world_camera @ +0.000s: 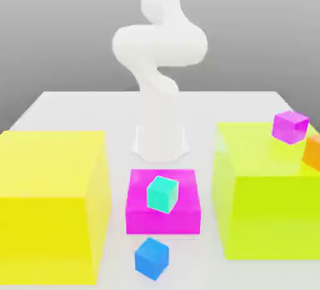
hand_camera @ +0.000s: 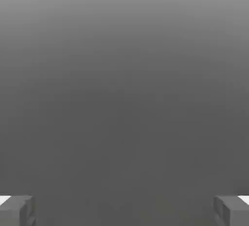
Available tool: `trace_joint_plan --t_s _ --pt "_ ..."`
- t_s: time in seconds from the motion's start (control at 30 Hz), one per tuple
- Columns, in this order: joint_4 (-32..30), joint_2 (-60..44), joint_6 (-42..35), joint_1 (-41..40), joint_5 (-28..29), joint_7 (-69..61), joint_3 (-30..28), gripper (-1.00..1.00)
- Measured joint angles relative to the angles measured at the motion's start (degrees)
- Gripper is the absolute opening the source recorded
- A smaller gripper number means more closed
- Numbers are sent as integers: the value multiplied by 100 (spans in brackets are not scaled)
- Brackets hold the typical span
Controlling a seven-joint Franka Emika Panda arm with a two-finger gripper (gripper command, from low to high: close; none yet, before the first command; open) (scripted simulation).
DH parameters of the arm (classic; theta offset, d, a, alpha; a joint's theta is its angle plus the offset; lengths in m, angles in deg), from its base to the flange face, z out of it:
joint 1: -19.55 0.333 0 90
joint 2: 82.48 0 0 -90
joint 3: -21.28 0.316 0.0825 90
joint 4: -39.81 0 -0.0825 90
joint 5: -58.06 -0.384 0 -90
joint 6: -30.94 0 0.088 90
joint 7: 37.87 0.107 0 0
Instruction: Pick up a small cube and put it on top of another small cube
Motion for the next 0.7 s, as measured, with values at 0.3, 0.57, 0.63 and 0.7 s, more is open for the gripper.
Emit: trace_joint_plan --t_s 0.3,0.57,0.63,0.7 --pt "-547 -1752 877 -548 145 1108 460 0" --pt "-1030 -3417 1660 -851 363 2154 667 0" --pt "-1152 -3833 1858 -898 404 2407 690 0" --pt "-1272 -4246 2054 -952 429 2647 711 0"
